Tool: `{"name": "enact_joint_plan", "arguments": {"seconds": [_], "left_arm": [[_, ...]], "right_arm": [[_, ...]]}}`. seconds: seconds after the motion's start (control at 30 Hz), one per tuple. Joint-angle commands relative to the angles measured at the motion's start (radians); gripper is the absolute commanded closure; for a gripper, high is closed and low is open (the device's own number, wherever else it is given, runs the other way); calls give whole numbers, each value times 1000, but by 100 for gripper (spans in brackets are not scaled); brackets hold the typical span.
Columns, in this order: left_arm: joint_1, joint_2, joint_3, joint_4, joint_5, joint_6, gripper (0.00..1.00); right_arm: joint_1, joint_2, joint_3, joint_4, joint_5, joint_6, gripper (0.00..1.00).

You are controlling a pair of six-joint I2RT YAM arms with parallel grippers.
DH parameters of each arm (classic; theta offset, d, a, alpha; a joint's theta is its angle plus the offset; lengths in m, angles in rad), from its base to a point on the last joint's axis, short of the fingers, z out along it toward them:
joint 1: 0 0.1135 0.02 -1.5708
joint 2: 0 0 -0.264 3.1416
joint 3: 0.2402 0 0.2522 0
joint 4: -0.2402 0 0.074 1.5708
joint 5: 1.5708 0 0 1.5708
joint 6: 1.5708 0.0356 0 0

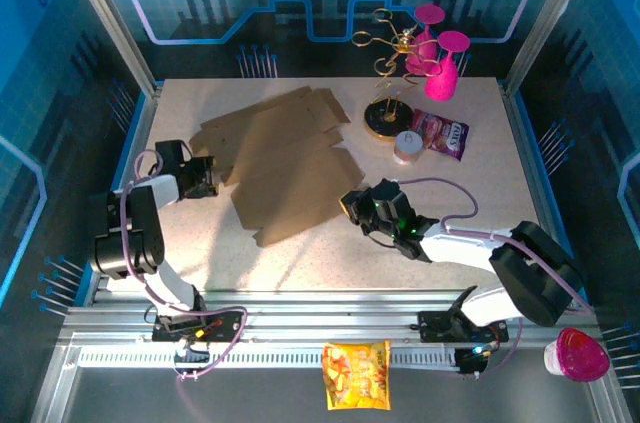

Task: Fold the paper box

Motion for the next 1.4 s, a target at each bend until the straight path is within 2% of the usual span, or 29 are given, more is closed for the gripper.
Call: {"name": "enact_joint_plan", "arguments": {"seconds": [0.0,0.13,0.23,0.3,0.43,0.53,0.6,0.83,0.93,1.03,1.1,1.37], "left_arm": [[3,46,-17,163,-25,-72,42],[3,101,-9,244,-24,-74,46],[4,126,-10,282,-29,-75,53],[4,137,-13,304,-33,-75,65],[2,136,-31,359,-44,-93,100],[-6,73,-36,321,-61,-108,100],[-23,5,-38,259,-93,-127,100],[-86,-169,39,-8,-155,-167,100],[-94,-208,53,-73,-157,-171,100],[-95,-240,53,-115,-151,-183,100],[-95,-264,57,-144,-156,-190,100],[-95,-296,105,-224,-150,-203,100]], "right_arm": [[-20,-19,-14,-30,-8,-20,89],[-25,-22,-22,-32,-22,-22,89],[-28,-24,-30,-30,-30,-22,89],[-34,-25,-28,-30,-39,-24,89],[-42,-25,-21,-40,-53,-32,89],[-42,-20,-13,-50,-59,-33,84],[-35,-18,-9,-57,-60,-19,77],[37,21,31,-47,3,56,37],[56,83,48,22,5,78,27],[76,158,59,117,1,107,23],[93,200,74,158,-7,119,12],[197,227,52,199,63,187,9]]}}
